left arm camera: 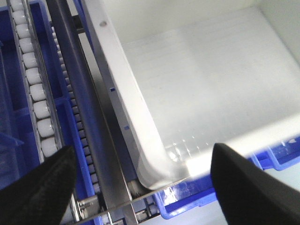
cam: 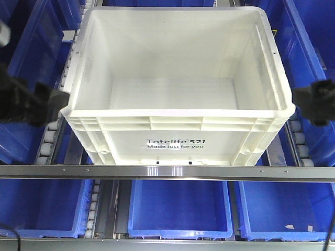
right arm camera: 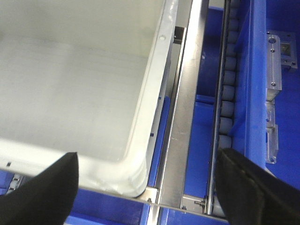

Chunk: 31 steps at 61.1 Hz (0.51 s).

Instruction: Move bin from left to right shelf

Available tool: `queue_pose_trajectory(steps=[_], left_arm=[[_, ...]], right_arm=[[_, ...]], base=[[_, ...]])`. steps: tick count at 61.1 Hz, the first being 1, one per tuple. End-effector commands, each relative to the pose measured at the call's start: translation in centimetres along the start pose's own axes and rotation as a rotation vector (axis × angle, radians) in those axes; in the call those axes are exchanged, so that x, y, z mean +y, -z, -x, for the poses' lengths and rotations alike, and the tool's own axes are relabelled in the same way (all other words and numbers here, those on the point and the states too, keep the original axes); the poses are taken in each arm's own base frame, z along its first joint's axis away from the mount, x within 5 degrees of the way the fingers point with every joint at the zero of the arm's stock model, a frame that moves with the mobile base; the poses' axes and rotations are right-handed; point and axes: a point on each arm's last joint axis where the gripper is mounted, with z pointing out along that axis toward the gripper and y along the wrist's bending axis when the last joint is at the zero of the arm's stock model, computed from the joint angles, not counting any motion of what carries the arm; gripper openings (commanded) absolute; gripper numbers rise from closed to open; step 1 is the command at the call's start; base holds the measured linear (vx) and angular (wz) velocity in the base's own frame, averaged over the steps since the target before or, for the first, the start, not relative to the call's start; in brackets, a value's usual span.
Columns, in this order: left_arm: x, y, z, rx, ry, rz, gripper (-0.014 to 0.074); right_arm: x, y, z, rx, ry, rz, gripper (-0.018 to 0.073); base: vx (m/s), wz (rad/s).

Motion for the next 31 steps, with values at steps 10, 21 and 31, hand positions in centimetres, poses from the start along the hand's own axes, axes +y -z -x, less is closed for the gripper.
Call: queue_pose_trajectory(steps=[10,21,31], left_arm=[[-0.2,4.9,-3.9,-0.116,0.023,-0.035,0.0563],[-0.2,6.9,-7.4,-0.145,0.021,-0.04,0.0563],[-0.1,7.6,-9.6,-0.159,0.018,-0.04,0.0552]], right_arm=[[-0.2,3.5,-3.7,-0.056,0.061,0.032,0.0586],[-0.4,4.3,-7.1,-0.018,0.057,0.041,0.0586],[-0.5,4.4,-9.1,-0.012,0.068,0.039,0.0569]], base=[[0.0,0.0],[0.0,0.0],[0.0,0.0]])
